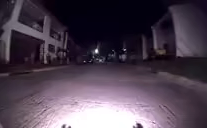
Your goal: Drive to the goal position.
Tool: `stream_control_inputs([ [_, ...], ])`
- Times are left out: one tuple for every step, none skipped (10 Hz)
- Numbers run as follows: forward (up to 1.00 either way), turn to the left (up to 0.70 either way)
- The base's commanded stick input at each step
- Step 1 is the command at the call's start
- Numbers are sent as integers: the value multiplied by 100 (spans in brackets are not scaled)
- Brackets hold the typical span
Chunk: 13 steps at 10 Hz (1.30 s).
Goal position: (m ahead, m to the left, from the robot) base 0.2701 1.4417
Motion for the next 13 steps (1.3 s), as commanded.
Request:
stream_control_inputs([
  [0, 45],
  [0, 45],
  [0, 45],
  [0, 45],
  [0, 45],
  [0, 45],
  [0, 45],
  [0, 45],
  [0, 45],
  [0, 45],
  [0, 45],
  [0, 45],
  [0, 45],
])
